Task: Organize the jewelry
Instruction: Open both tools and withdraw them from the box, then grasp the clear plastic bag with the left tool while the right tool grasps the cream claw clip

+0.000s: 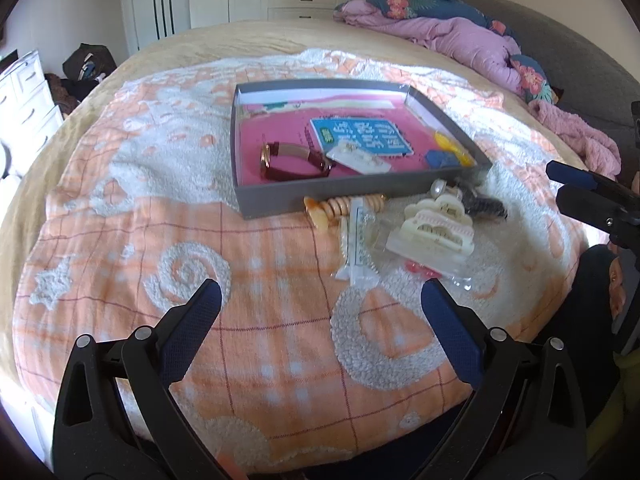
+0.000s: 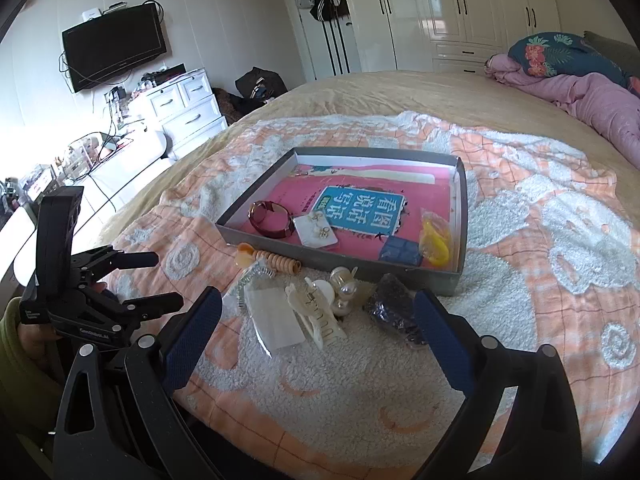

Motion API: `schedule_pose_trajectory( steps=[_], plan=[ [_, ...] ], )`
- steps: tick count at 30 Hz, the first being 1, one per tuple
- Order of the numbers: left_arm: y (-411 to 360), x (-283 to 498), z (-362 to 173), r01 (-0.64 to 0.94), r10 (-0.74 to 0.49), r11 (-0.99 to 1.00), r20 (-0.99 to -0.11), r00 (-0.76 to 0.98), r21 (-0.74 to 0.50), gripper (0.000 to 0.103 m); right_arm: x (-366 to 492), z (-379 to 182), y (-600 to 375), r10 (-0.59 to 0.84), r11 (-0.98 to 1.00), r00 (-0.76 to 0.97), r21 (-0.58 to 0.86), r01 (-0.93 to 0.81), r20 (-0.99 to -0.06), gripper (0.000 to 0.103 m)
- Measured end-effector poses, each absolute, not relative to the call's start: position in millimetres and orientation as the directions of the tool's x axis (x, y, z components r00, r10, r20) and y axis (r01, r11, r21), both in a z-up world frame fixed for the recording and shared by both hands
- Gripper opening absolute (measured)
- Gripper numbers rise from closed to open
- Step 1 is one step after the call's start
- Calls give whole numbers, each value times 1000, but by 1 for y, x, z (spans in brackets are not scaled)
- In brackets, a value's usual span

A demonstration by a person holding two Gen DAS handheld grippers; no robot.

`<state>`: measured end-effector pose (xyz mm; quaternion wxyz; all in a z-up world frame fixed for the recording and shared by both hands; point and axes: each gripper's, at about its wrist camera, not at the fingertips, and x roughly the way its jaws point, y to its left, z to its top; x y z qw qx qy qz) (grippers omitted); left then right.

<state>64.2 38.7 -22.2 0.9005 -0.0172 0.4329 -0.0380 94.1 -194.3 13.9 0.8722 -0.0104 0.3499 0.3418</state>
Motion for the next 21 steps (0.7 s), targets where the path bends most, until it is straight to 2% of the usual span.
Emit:
schedule_pose_trajectory(
  steps=[6, 12, 16, 19, 21],
  plan=[
    [36, 67, -36, 64, -89, 996, -800, 593, -64, 93, 95, 6, -192, 598, 755, 494, 238, -611, -631, 96],
    [27, 69, -46, 88, -107, 994, -812, 574, -69, 76, 99, -3, -190, 599, 750, 471, 248, -613, -648, 95],
    [24, 74, -53, 98, -113, 993, -821, 559, -70, 53, 102, -13, -187, 597, 745, 449, 251, -618, -665, 81],
    [24, 80, -56, 96, -123, 992, -823, 554, -84, 51, 106, -20, -185, 599, 741, 429, 263, -618, -676, 74],
    [23, 82, -55, 101, -131, 991, -820, 557, -90, 49, 107, -22, -184, 597, 740, 426, 263, -619, -680, 74]
  ],
)
